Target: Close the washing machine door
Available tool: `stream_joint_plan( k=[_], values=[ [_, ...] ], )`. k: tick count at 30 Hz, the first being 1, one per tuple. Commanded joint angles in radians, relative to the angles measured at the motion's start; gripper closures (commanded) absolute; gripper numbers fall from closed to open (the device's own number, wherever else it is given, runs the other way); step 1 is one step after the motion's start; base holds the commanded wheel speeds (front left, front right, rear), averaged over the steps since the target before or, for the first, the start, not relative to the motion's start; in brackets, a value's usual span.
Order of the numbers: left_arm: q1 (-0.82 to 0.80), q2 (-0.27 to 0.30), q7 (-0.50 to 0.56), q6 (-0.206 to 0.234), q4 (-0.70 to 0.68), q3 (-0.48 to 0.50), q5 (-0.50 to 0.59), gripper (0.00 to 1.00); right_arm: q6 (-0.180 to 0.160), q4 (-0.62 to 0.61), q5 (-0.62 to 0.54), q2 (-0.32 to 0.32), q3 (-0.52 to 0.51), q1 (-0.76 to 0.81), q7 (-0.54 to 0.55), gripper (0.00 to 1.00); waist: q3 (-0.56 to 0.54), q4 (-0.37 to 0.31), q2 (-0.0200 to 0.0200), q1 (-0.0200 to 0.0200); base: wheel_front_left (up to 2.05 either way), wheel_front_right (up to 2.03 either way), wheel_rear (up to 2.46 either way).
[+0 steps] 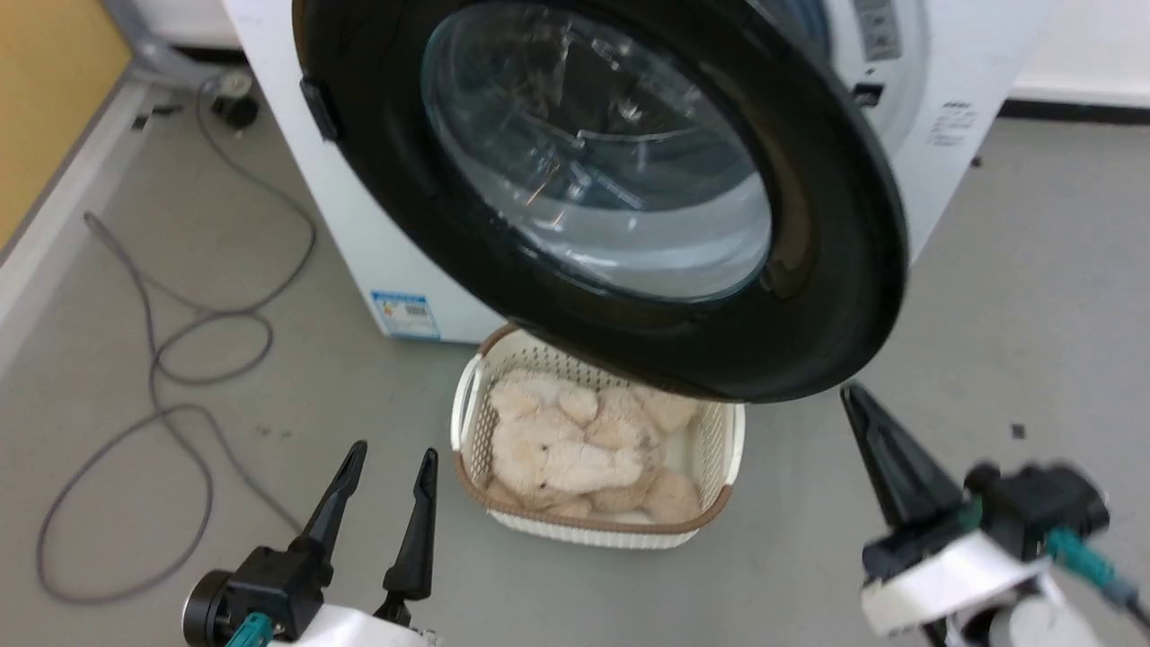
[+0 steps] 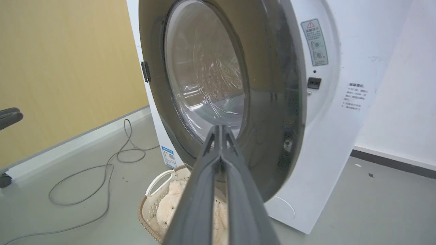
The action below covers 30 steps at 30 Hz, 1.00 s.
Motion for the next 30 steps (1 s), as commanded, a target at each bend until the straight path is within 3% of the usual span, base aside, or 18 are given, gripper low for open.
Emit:
stream_joint_plan(
  k=[1, 13, 21, 30],
  values=[
    [-0.017, -0.004, -0.004, -0.004, 0.000, 0.003, 0.010, 0.00, -0.001, 0.004, 0.012, -0.020, 0.010, -0.039, 0.008, 1.00, 0.028, 0.019, 0.0000, 0.0000, 0.00, 0.00, 0.00],
    [-0.096, -0.030, -0.004, -0.026, 0.012, 0.014, 0.023, 0.00, -0.001, 0.115, 0.177, -0.221, 0.023, -0.354, 0.091, 1.00, 0.143, 0.079, 0.0000, 0.0000, 0.00, 0.00, 0.00],
    [-0.140, -0.041, -0.004, -0.033, 0.003, 0.012, 0.037, 0.00, -0.001, 0.203, 0.317, -0.286, -0.021, -0.530, 0.158, 1.00, 0.217, 0.113, 0.0000, 0.0000, 0.00, 0.00, 0.00],
    [-0.181, -0.050, -0.004, -0.036, -0.006, 0.006, 0.039, 0.00, -0.001, 0.320, 0.370, -0.332, -0.040, -0.718, 0.220, 1.00, 0.283, 0.144, 0.0000, 0.0000, 0.00, 0.00, 0.00]
  ],
)
